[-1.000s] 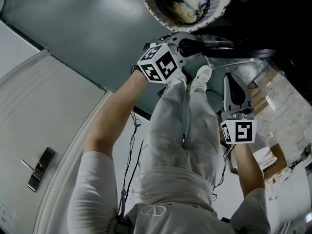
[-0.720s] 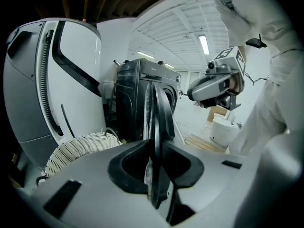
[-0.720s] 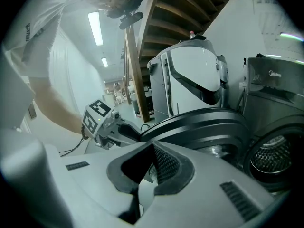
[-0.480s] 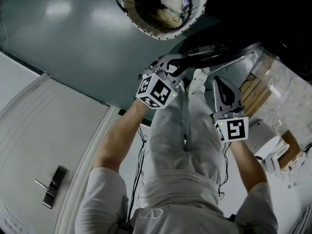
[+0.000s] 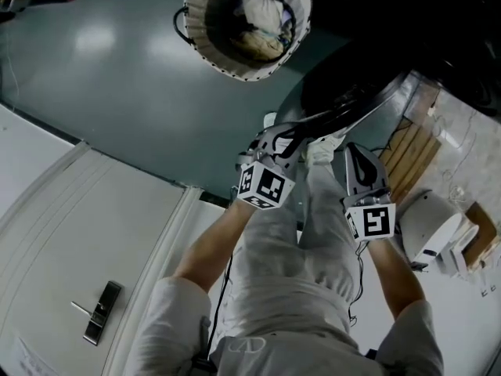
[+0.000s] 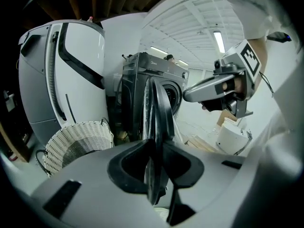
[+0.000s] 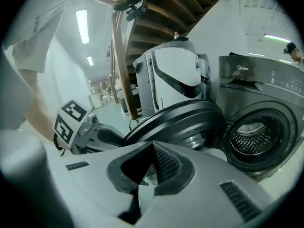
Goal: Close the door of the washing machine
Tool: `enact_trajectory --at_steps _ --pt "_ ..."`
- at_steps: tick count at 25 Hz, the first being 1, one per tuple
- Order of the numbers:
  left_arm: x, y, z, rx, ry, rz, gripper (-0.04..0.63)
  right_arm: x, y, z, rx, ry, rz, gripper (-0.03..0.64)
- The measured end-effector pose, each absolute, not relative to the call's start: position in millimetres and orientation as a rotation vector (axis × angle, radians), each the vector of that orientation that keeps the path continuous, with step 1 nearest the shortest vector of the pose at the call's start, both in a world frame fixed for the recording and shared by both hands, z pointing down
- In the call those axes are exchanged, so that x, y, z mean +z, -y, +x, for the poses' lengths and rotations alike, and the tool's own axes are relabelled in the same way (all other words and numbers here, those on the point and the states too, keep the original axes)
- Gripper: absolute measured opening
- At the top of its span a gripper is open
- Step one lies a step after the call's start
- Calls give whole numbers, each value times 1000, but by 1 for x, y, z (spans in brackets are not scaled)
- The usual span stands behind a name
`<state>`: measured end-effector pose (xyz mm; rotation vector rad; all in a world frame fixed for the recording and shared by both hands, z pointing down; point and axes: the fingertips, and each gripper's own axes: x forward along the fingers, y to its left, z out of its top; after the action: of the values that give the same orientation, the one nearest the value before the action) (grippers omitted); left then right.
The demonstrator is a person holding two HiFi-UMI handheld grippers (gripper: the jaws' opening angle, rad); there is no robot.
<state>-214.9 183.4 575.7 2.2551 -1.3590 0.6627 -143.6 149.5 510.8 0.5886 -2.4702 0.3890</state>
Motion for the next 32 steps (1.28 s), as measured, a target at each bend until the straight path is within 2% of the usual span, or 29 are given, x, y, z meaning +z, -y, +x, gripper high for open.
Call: enact_trajectory --at_steps 32 --pt "580 -203 -82 646 1429 1913 95 546 -173 10 414 2336 764 11"
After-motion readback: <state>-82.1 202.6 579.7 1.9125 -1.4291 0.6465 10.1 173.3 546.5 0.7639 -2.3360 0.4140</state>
